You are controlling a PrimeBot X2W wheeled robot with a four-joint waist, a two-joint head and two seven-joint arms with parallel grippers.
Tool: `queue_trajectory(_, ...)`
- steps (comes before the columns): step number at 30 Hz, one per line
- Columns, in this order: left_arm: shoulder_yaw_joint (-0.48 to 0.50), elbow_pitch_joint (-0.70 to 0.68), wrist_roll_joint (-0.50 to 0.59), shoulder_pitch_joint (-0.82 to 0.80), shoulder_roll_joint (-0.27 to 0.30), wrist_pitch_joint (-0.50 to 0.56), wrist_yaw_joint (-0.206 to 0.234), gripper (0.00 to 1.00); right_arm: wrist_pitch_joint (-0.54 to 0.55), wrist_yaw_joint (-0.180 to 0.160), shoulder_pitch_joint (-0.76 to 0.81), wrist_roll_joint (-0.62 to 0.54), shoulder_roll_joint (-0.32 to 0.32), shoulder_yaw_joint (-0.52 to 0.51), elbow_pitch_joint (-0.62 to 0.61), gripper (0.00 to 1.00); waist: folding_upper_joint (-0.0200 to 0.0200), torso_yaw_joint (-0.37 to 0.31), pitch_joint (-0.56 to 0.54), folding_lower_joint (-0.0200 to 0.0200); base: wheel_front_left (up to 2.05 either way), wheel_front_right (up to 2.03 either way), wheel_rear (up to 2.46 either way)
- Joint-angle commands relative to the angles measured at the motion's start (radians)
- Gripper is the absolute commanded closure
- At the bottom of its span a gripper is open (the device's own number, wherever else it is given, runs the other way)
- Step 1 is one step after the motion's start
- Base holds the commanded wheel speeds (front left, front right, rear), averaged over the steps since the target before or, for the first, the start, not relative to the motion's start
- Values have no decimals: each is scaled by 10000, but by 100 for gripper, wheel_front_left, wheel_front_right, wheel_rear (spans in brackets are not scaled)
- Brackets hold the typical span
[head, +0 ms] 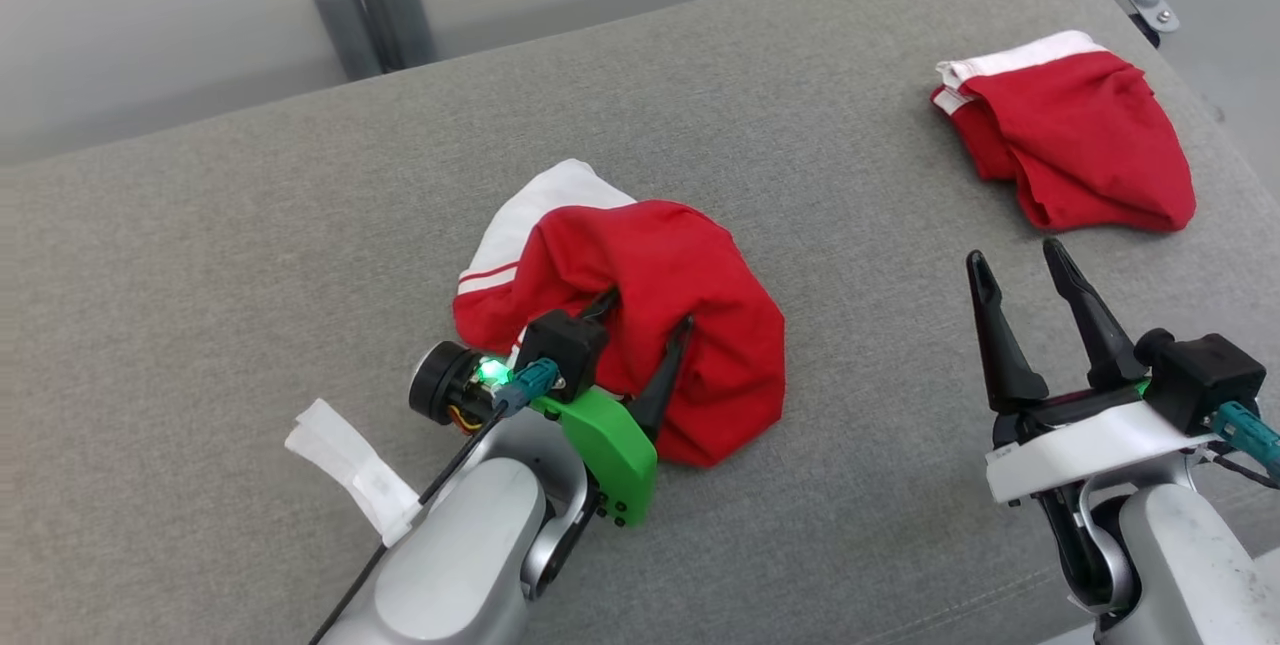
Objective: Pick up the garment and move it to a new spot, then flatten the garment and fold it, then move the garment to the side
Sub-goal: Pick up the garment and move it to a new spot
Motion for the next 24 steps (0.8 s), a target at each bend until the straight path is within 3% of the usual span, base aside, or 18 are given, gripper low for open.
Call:
queue_trajectory(1, -15, -253, -90, 47, 53, -39, 29, 0, -28, 1, 187, -65, -86, -82, -33, 0, 0, 620, -489, 0, 0, 0, 0)
queue_trajectory(7, 257, -1848, -284, 820, 704, 335, 402, 0, -30, 1, 421, -158, -211, -240, -93, 0, 0, 1335, -998, 0, 0, 0, 0)
queue_trajectory(14, 1222, -3729, -467, 1894, 1825, 228, 1370, 0, -28, 1, 612, -209, -248, -333, -189, 0, 0, 1880, -1156, 0, 0, 0, 0)
queue_trajectory(24, 2882, -4389, -756, 3715, 2788, -1455, 2399, 0, -28, 1, 995, -142, -125, -479, -338, 0, 0, 2006, -1195, 0, 0, 0, 0)
